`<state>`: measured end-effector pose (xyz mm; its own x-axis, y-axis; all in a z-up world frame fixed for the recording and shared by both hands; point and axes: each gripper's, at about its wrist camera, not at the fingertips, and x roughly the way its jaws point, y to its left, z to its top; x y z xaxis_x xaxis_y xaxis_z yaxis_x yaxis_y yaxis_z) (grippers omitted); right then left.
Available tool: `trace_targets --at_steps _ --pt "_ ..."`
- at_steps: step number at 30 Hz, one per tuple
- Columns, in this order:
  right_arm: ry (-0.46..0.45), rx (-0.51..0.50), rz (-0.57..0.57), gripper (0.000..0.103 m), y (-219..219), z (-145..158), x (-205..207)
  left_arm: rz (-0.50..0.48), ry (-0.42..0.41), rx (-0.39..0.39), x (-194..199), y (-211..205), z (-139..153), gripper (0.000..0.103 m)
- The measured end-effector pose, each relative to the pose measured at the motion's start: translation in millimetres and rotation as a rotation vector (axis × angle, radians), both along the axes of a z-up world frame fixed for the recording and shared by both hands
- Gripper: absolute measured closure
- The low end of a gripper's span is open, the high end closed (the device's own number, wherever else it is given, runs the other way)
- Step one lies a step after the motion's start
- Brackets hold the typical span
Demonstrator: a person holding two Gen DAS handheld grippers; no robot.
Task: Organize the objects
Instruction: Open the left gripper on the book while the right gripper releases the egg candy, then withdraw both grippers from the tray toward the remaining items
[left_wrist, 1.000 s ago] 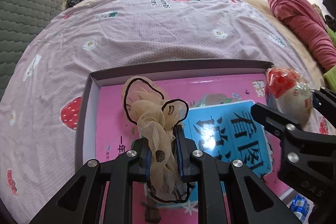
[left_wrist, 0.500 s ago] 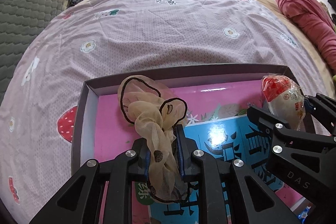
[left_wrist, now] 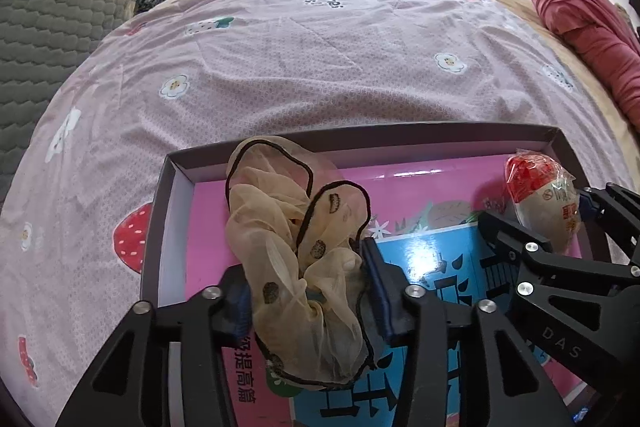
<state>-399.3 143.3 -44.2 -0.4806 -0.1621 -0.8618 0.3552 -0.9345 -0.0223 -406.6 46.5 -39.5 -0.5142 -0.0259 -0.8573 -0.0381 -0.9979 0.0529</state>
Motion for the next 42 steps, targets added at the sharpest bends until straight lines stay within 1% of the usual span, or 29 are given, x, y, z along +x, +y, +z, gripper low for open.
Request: trace_targets --at_steps 1,2,3,4,5,8,10,11,14,19,23,27,29,32,37,40,42 --pt "0.000 0.001 -0.002 0.044 0 0 0 -0.001 -0.002 -0.002 0 0 0 0.045" --pt "-0.003 0.004 -0.004 0.042 1 0 0 -0.001 -0.001 -0.010 0 1 -1 0.042" --pt "-0.003 0.003 -0.004 0.038 1 0 0 0.002 0.001 -0.017 1 0 0 0.040" --pt "0.001 0.008 -0.007 0.036 1 0 0 0.007 0.001 -0.024 1 0 0 0.036" --pt "0.006 0.012 -0.007 0.035 0 1 1 0.008 -0.002 -0.029 1 -1 -1 0.033" --pt "0.022 0.009 -0.004 0.028 -1 9 4 0.014 -0.016 -0.010 2 -7 -1 0.029" --pt "0.030 0.003 -0.003 0.020 -1 14 5 0.014 -0.025 0.003 4 -12 0 0.028" --pt "0.033 -0.003 0.000 0.019 -1 18 6 0.012 -0.027 0.004 5 -12 1 0.027" --pt "0.042 -0.013 0.001 0.017 0 28 11 0.005 -0.031 0.012 9 -14 5 0.025" --pt "0.044 -0.017 0.010 0.014 0 41 21 0.006 -0.025 -0.001 18 -15 17 0.021" --pt "0.048 -0.026 0.013 0.013 3 50 35 0.008 -0.021 -0.004 29 -18 31 0.017" --pt "0.065 -0.028 0.017 0.012 9 64 55 0.021 0.016 -0.013 49 -23 50 0.010" --pt "0.079 -0.041 0.015 0.010 14 74 68 0.022 0.029 0.001 60 -24 59 0.000" --pt "0.106 -0.045 0.018 0.006 20 91 89 0.013 0.044 0.007 79 -24 74 0.000" --pt "0.159 -0.048 0.034 0.006 27 124 125 0.000 0.073 0.006 117 -22 97 0.000" --pt "0.199 -0.059 0.047 0.002 30 145 153 -0.004 0.094 0.018 143 -22 110 0.000" --pt "0.224 -0.072 0.055 0.002 33 157 174 -0.011 0.113 0.025 163 -21 120 0.000"
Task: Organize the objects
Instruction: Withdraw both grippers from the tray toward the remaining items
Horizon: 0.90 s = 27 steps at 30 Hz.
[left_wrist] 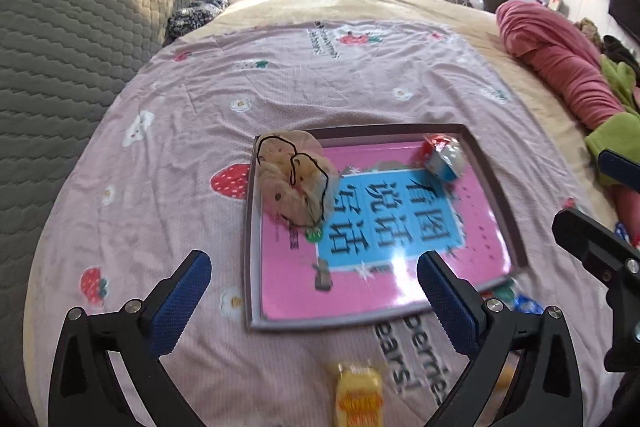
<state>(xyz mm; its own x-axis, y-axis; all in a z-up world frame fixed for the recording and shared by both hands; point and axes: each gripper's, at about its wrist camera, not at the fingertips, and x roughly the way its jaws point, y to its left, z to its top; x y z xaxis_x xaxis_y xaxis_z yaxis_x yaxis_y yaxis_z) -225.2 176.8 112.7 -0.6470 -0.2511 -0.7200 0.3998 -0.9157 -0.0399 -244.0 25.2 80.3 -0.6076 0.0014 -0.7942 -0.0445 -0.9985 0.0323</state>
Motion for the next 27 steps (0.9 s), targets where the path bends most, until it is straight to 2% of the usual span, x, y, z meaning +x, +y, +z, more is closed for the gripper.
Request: trace_targets --at_steps 4,11,14,18,27 --pt "0.044 -0.006 0.016 0.002 6 17 40 -0.010 0.041 -0.018 36 4 15 0.000" --pt "0.069 -0.030 0.022 0.002 22 29 92 -0.037 0.070 -0.045 95 16 28 0.000" --pt "0.076 -0.026 0.023 0.002 26 29 109 -0.043 0.081 -0.052 118 18 28 0.000" --pt "0.077 -0.019 0.025 0.002 35 25 130 -0.059 0.073 -0.022 146 17 24 0.000" --pt "0.088 0.013 0.029 0.002 50 10 172 -0.060 0.058 -0.045 180 21 10 0.000"
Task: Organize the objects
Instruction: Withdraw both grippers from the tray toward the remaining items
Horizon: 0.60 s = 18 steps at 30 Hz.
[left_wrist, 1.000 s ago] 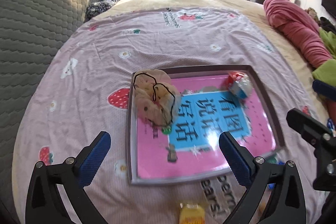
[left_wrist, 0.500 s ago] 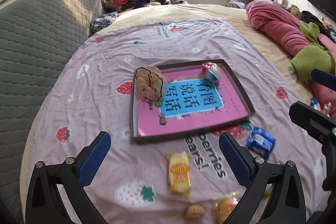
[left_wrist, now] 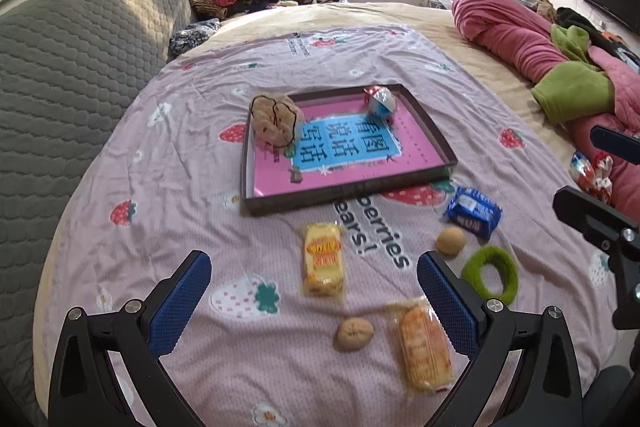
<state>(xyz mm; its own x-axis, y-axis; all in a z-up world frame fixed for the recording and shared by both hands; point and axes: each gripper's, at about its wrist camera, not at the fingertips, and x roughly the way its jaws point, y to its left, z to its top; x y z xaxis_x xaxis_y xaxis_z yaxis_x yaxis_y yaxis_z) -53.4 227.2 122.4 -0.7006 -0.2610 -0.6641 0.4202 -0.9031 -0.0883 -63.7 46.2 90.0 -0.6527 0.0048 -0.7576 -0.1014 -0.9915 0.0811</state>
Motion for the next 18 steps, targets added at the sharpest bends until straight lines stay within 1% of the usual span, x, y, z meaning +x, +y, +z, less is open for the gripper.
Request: trace_targets --at_steps 10,18 --pt "-0.021 0.009 0.006 0.002 13 -21 25 -0.004 -0.044 0.006 24 1 -28 0.000" --pt "-0.028 0.023 0.008 0.002 18 -38 40 -0.005 -0.045 0.011 37 -2 -42 0.000"
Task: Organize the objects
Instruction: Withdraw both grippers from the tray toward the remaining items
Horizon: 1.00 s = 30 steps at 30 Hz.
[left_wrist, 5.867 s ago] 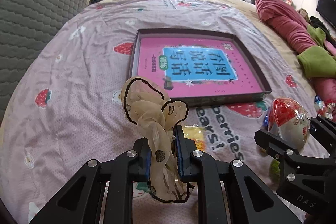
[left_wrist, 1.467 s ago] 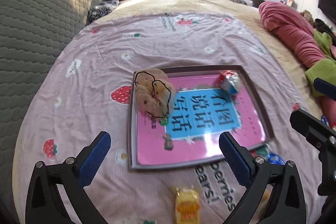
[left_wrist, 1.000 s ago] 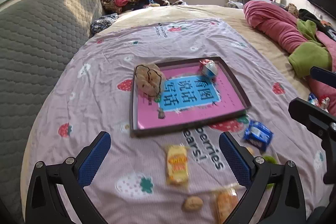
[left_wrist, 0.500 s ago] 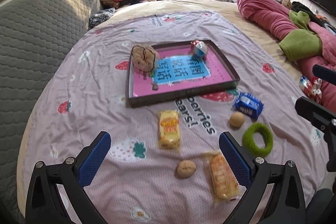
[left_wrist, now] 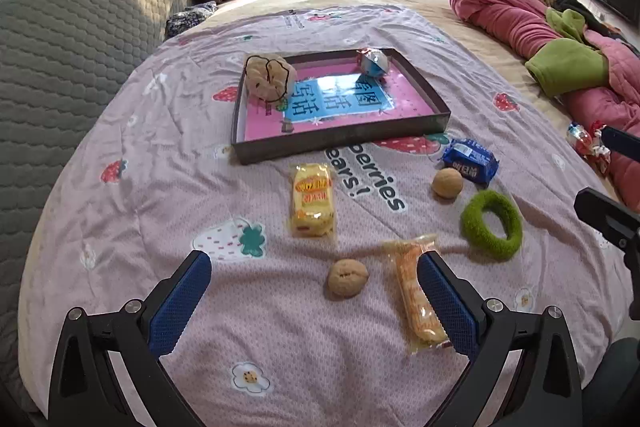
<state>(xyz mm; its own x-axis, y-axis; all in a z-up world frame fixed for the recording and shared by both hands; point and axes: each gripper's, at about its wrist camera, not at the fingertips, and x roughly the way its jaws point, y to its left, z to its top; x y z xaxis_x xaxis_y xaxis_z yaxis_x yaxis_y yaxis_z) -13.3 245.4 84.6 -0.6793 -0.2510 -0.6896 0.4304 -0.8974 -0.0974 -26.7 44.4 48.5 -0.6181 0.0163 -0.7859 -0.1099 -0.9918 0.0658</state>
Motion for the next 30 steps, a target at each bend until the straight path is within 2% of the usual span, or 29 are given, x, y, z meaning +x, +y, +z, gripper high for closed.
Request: trace_targets --at_steps 19,30 --pt "-0.044 0.044 -0.023 0.002 3 -56 23 -0.005 -0.008 0.018 32 -1 -40 0.000" --pt "-0.055 0.050 -0.008 0.003 -5 -72 19 -0.019 -0.026 0.014 24 -3 -55 0.000"
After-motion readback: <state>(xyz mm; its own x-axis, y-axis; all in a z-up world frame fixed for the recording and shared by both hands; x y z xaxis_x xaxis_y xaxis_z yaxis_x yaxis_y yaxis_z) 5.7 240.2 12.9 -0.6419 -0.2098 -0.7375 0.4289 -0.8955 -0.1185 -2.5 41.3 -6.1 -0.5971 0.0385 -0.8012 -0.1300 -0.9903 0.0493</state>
